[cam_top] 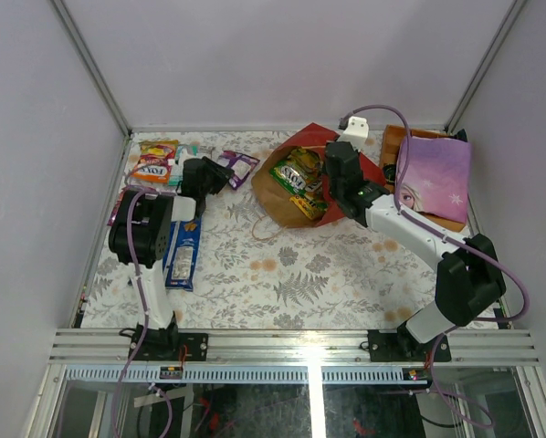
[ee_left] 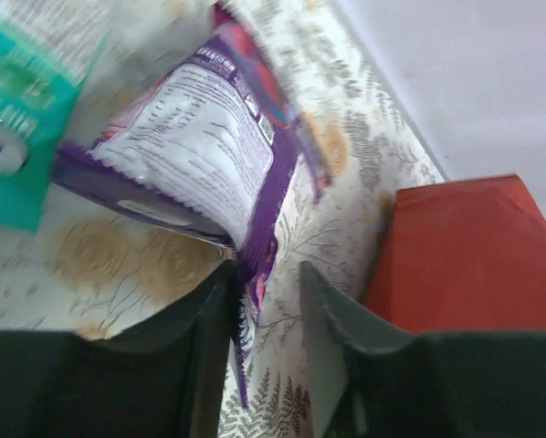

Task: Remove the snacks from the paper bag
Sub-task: Place the snack at the center of the board.

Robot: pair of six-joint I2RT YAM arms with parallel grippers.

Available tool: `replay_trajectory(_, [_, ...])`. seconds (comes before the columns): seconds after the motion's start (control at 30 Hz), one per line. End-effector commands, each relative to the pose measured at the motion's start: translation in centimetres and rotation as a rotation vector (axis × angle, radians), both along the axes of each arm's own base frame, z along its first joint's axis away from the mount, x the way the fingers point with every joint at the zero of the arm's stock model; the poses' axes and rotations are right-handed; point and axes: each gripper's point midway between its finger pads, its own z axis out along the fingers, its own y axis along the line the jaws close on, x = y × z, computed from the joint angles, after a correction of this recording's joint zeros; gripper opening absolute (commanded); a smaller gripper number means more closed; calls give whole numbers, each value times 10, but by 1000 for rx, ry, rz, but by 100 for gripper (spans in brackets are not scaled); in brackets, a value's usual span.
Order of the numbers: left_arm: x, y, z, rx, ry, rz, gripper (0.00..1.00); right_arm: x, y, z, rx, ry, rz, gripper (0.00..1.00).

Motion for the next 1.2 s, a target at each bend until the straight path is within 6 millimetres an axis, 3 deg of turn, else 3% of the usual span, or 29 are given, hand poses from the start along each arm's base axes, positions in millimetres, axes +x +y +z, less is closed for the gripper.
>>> replay_trajectory(0.0, [0, 7, -8, -30, -52, 108, 51, 8, -3, 20, 37, -38, -18, 0])
replay_trajectory(0.1, [-12, 5, -15, -15, -24, 128, 92, 7, -4, 18, 34, -25, -17, 0])
replay_trajectory(0.13, [-16, 4, -14, 5, -19, 130, 99, 6, -4, 17, 31, -22, -19, 0])
replay_trajectory(0.27, [-24, 3, 13, 126, -33, 138, 100, 4, -7, 16, 18, -14, -21, 0])
replay_trajectory(0.4, [-21, 11, 59, 279, -94, 142, 100, 3, -6, 15, 17, -7, -13, 0])
replay_trajectory(0.47, [-11, 10, 73, 356, -115, 88, 86, 3, -5, 13, 16, -1, -9, 0])
replay_trajectory(0.5, [-1, 7, 85, 372, -130, 56, 73, 3, -4, 12, 18, 2, -6, 0])
replay_trajectory(0.57, [16, -5, 88, 367, -132, -44, 39, 4, -3, 13, 24, 3, -1, 0])
replay_trajectory(0.6, [24, -13, 85, 354, -127, -90, 24, 3, -2, 12, 25, 5, 3, 0])
replay_trajectory(0.7, [48, -33, 54, 332, -44, -213, 1, 2, -3, 13, 27, 6, 7, 0])
replay_trajectory(0.8, [64, -49, 9, 277, 59, -297, 0, -1, -6, 14, 19, 4, 5, 0])
replay_trajectory(0.93, [63, -53, -46, 180, 180, -303, 0, -6, -12, 14, 6, 3, -6, 0])
replay_trajectory(1.03, [56, -43, -70, 178, 240, -250, 6, -8, -14, 12, 1, 4, -9, 0])
replay_trajectory(1.17, [56, -24, -81, 203, 283, -171, 12, -8, -14, 7, 1, 12, -7, 0])
